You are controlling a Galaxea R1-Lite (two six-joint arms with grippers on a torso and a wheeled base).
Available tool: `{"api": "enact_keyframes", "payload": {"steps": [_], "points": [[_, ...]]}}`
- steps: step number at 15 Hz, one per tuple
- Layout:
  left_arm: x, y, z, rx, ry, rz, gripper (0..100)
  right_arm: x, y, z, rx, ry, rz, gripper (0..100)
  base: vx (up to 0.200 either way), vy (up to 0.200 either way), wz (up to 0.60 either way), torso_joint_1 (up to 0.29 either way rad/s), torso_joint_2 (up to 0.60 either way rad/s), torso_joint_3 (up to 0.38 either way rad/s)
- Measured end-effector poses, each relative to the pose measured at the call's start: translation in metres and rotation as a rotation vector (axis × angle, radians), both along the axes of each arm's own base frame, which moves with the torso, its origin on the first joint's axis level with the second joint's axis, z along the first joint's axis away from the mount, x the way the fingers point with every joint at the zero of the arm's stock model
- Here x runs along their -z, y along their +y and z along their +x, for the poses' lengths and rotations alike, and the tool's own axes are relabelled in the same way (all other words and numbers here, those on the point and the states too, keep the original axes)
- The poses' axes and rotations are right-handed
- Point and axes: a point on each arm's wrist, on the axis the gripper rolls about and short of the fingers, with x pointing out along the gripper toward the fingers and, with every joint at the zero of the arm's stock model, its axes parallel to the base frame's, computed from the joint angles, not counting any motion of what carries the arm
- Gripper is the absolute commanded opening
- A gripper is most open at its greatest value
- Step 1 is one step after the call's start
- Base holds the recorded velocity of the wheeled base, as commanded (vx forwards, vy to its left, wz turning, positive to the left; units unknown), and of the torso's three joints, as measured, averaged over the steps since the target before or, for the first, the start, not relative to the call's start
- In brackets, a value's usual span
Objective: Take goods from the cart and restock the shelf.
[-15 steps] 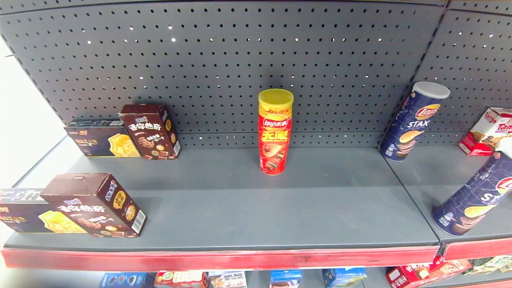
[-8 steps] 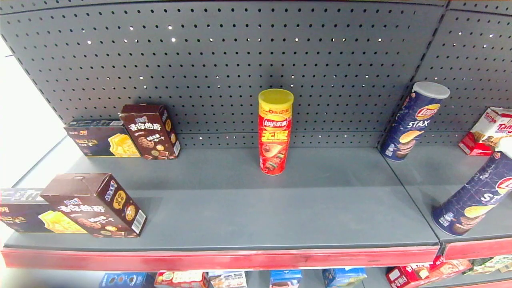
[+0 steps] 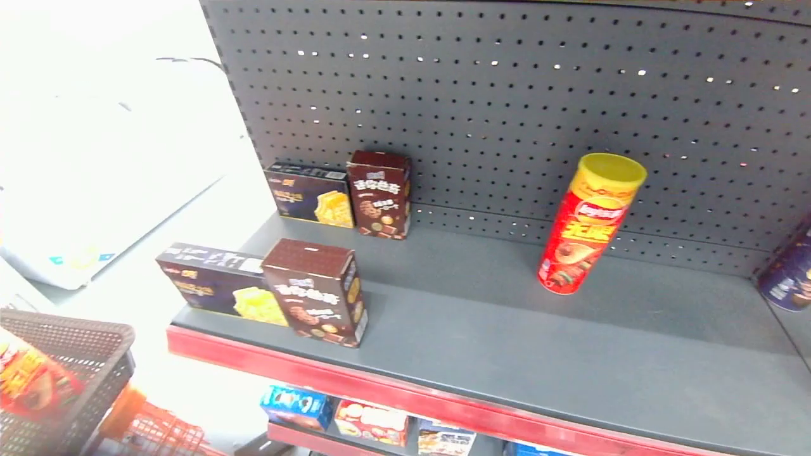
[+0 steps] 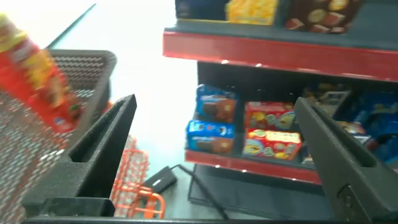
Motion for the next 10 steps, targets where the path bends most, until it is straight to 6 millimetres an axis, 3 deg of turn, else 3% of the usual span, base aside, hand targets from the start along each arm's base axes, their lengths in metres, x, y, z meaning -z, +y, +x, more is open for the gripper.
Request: {"api": "enact_keyframes", "payload": {"steps": [2,10], "points": [[0.0000,0.0000,0.0000,0.000,0.000,0.000,100,0.0001,0.0000,0.0000,0.000,0.001,0.001,100,0.000,0.000,0.60,0.005,0.00,-0.002],[0.0000,0.0000,0.0000,0.002,0.000,0.003,100,-0.0001,0.0000,0.0000,0.002,-0.001,0.002,100,0.000,0.000,0.00,0.000,0.00,0.000]]}}
